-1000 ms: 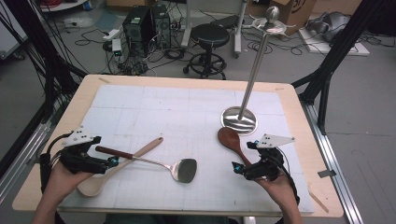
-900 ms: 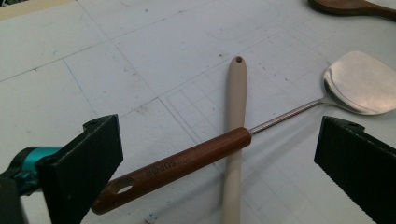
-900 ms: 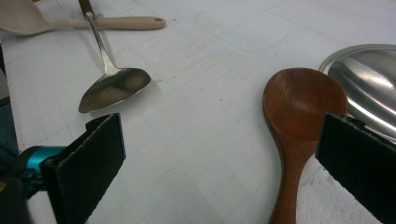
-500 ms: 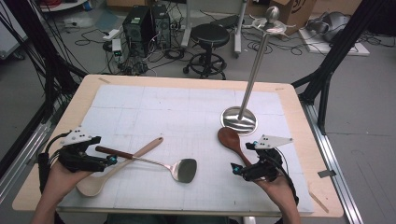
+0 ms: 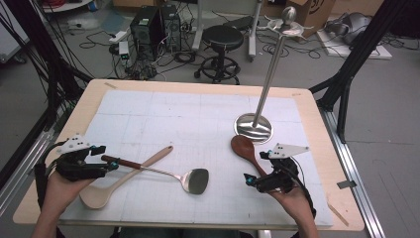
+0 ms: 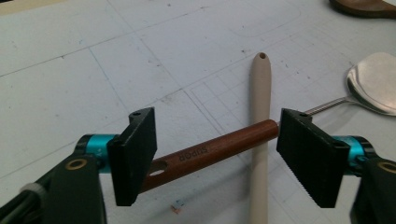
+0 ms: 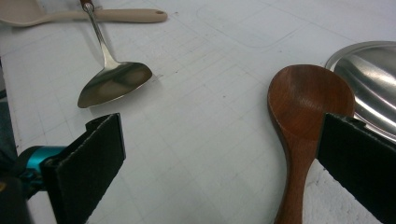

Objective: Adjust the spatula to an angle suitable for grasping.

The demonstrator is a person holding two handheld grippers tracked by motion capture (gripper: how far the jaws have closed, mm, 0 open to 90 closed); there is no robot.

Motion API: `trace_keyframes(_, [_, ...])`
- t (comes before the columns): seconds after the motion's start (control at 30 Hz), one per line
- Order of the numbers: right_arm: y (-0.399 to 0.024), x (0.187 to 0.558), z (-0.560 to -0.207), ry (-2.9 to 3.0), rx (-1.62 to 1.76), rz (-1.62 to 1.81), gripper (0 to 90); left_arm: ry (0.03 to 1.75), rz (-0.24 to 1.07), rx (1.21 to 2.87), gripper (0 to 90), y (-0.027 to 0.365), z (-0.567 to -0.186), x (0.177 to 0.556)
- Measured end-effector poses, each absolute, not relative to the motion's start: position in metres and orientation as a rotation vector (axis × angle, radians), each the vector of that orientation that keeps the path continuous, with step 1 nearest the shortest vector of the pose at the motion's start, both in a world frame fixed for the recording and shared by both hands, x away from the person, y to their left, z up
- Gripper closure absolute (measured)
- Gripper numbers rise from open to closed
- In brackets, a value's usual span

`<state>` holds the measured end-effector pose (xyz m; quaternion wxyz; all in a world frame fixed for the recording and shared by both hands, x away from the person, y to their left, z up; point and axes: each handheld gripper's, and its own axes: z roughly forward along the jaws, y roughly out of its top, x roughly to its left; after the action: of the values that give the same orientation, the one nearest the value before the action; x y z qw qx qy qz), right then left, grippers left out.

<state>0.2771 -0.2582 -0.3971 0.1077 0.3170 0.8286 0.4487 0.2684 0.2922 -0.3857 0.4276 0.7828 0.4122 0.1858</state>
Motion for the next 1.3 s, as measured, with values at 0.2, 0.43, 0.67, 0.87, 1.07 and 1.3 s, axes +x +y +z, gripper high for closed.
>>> trace_keyframes(0.2, [-0.255,0.278,-0.399,2.451,0.926,1.312,0.6,1.058,0.525,1.936,44.5,0.298,-0.384,0.268])
trace_keyframes(0.43, [-0.254,0.278,-0.399,2.456,0.917,1.310,0.6,1.101,0.532,1.939,55.7,0.305,-0.388,0.270])
trace_keyframes(0.67, [-0.252,0.278,-0.399,2.457,0.920,1.307,0.6,1.123,0.531,1.971,74.8,0.311,-0.393,0.276])
trace_keyframes(0.87, [-0.250,0.278,-0.399,2.463,0.918,1.303,0.6,1.108,0.534,1.994,87.5,0.312,-0.392,0.281])
trace_keyframes(1.07, [-0.249,0.279,-0.399,2.463,0.915,1.303,0.6,1.110,0.507,2.033,89.8,0.311,-0.394,0.293])
trace_keyframes(1.3, [-0.250,0.278,-0.399,2.460,0.920,1.304,0.6,1.120,0.474,2.074,89.8,0.308,-0.399,0.298])
